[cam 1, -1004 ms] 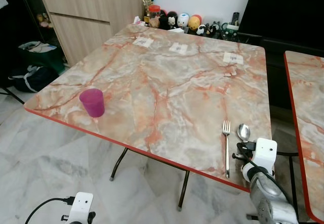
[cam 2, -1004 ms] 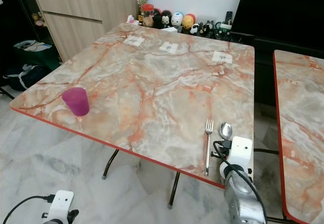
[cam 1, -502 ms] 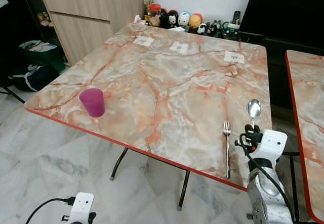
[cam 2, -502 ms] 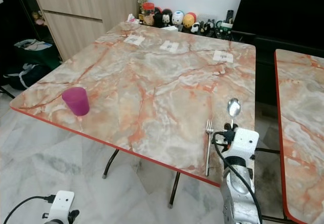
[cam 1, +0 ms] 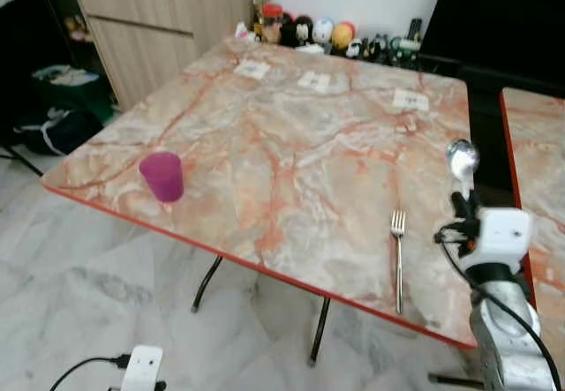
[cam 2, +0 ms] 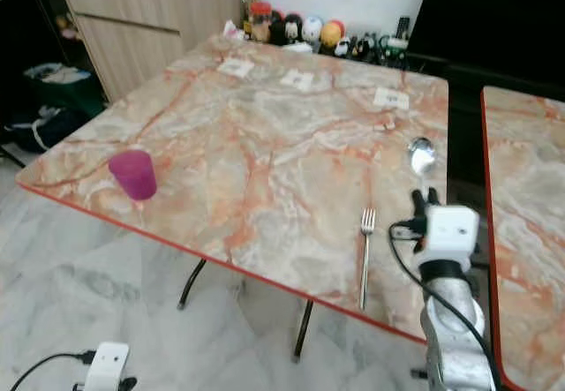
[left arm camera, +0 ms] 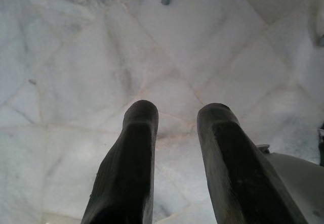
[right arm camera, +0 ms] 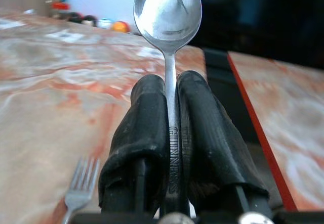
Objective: Setting the table
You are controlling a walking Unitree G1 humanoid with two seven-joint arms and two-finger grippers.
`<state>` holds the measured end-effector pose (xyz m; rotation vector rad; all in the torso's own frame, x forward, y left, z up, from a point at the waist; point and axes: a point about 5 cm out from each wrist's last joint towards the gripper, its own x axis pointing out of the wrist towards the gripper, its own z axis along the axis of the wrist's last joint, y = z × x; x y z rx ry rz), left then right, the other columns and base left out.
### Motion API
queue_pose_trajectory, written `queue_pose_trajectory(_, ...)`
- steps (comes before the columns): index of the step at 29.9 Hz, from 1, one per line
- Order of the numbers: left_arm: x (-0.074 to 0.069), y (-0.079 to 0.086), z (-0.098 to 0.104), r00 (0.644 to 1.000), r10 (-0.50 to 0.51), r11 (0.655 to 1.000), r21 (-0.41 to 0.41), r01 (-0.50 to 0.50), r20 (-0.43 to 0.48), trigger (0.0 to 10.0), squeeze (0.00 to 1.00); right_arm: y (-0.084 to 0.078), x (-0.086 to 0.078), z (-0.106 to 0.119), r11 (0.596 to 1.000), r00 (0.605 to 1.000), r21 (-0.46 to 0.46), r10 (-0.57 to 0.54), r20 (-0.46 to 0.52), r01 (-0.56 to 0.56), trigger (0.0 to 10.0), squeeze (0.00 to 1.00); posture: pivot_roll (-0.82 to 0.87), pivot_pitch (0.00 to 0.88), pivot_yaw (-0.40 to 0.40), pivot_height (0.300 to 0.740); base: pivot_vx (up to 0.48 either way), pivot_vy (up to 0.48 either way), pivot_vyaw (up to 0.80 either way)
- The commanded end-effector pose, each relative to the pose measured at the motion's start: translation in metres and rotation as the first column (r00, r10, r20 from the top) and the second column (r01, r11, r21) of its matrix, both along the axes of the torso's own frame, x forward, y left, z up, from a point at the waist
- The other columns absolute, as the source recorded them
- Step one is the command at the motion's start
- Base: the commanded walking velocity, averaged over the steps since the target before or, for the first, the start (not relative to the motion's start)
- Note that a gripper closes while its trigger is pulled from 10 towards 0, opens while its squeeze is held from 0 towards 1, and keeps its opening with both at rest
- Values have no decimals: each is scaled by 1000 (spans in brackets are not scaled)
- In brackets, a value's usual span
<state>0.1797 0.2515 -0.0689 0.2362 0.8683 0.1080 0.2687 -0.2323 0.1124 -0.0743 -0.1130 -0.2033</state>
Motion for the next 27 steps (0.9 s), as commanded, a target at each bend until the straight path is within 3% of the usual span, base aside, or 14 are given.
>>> queue_pose_trajectory(1,-3,4,0,1000,11,1000,7,-11,-13,10000,0,6,-2,1,999,999,35,-24,24,24,10000,0,72,0,-48,740,0,0,0)
queue_pose_trajectory(13,10,-4,4,999,-54,998,17,54,3,10000,0,14,-14,-7,998,1000,59,-30,-9,30,10000,0,50,0,-36,740,0,0,0)
queue_pose_trajectory(22,8,-5,2,998,-58,998,19,58,-4,10000,0,19,-11,-1,996,999,83,-35,17,34,10000,0,51,0,-46,740,0,-411,0)
queue_pose_trajectory(27,8,-6,2,999,-51,999,18,51,-5,10000,0,21,-10,-5,995,999,99,-33,-6,34,10000,0,55,0,-58,740,0,-445,-754)
